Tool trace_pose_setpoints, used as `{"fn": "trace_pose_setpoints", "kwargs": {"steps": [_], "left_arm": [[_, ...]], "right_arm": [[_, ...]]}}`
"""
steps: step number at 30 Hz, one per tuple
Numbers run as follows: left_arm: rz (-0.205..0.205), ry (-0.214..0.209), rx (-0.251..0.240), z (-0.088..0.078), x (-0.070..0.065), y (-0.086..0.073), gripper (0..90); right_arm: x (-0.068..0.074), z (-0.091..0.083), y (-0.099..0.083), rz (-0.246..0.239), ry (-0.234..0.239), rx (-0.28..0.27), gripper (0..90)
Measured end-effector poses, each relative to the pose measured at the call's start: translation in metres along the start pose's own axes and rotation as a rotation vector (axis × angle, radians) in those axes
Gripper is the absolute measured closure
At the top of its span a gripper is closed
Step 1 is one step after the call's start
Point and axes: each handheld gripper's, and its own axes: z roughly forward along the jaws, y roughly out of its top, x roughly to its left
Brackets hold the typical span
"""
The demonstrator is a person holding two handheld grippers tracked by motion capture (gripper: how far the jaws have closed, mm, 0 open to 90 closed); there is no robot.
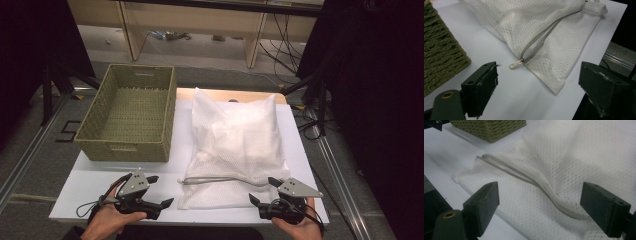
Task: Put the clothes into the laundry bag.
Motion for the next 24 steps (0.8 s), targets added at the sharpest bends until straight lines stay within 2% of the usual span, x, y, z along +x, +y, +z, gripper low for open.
{"fn": "trace_pose_setpoints", "kwargs": {"steps": [1, 2, 3, 4, 6, 7, 11, 12, 14, 16, 17, 20, 24], "left_arm": [[0.002, 0.0, 0.002, 0.0003, -0.0004, 0.0, 15.5], [0.004, -0.002, 0.003, 0.001, -0.0003, -0.0001, 15.8], [0.007, -0.002, 0.004, 0.0013, -0.0003, -0.0001, 15.6], [0.011, 0.001, 0.0, 0.0015, -0.0003, 0.0001, 15.7], [0.018, 0.002, 0.006, 0.0011, 0.0005, 0.0009, 15.7], [0.012, 0.002, -0.005, 0.0022, -0.0004, 0.0007, 15.7], [0.017, -0.004, 0.006, 0.0035, 0.0, 0.0005, 15.7], [0.009, -0.002, -0.003, 0.0043, -0.0005, 0.0005, 15.7], [0.025, 0.009, 0.01, 0.0035, 0.0009, 0.0013, 15.7], [0.044, 0.014, 0.012, 0.0034, 0.0028, 0.0016, 15.8], [0.009, 0.018, 0.009, 0.0036, 0.0011, 0.0008, 15.7], [0.014, 0.013, 0.007, 0.0034, 0.0021, 0.0011, 15.8], [0.023, 0.013, 0.007, 0.004, 0.0027, 0.0012, 15.7]], "right_arm": [[-0.0001, -0.0015, -0.0012, -0.009, -0.007, -0.003, 16.6], [0.0012, -0.002, -0.0019, 0.005, -0.004, 0.001, 16.7], [0.0003, -0.0025, -0.0022, -0.01, -0.01, -0.006, 16.7], [0.0018, -0.0036, -0.0025, 0.007, -0.008, 0.002, 16.6], [0.0016, -0.0043, -0.0025, 0.005, -0.005, -0.003, 16.4], [0.0009, -0.0043, -0.0024, -0.001, -0.006, -0.003, 16.4], [0.0001, -0.0033, -0.0029, -0.002, -0.005, 0.008, 16.5], [0.0013, -0.0041, -0.0029, 0.014, -0.009, 0.015, 16.5], [-0.0008, -0.003, -0.0033, -0.007, -0.006, 0.01, 16.5], [-0.0009, -0.0029, -0.0033, -0.004, -0.005, 0.013, 16.5], [-0.0017, -0.0033, -0.003, -0.015, -0.014, 0.01, 16.5], [0.0001, -0.0034, -0.0035, 0.0, -0.015, 0.013, 16.5], [-0.0009, -0.0008, -0.0035, -0.02, 0.01, 0.006, 16.5]]}}
